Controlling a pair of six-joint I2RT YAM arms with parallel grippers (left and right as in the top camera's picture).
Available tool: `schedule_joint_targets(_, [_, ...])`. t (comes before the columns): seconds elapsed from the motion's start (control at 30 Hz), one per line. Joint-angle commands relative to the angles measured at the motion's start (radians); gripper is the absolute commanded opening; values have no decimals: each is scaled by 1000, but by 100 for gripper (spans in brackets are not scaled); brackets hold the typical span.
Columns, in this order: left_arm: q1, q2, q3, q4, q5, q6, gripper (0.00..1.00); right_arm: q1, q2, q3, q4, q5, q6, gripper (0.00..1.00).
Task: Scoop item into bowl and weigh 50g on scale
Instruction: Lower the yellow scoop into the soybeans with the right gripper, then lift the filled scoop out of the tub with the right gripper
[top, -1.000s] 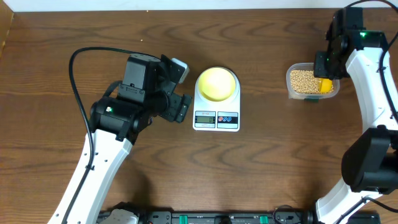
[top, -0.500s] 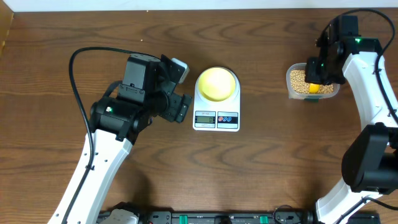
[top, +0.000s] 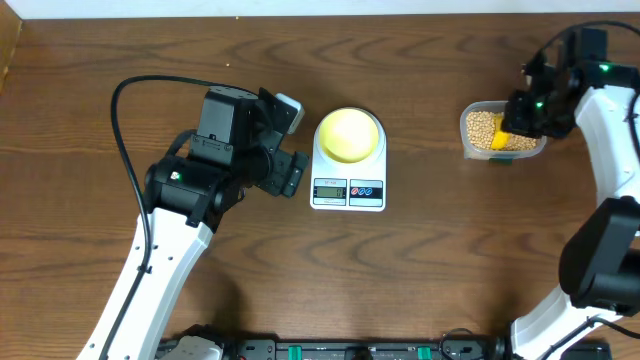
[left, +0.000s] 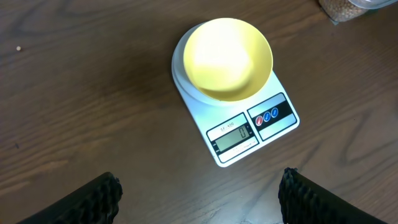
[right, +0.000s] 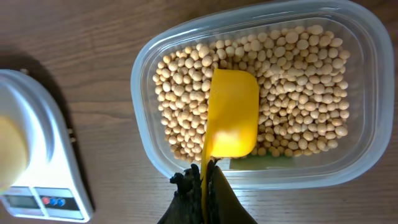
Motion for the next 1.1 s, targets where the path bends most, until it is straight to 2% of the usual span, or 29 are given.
schedule_joint_targets(0.0, [4, 3, 0, -3, 12, 16, 83, -48, -18, -6, 5, -171, -30, 1])
schedule_joint_targets(0.7, [4, 3, 0, -3, 12, 16, 83, -282, -18, -12, 13, -522, -52, 1])
schedule_joint_targets(0.9, [4, 3, 0, -3, 12, 16, 83, -315, -18, -12, 13, -660, -99, 1])
schedule_joint_targets(1.07, [4, 3, 0, -3, 12, 16, 83, -319, -18, -12, 13, -673, -98, 1])
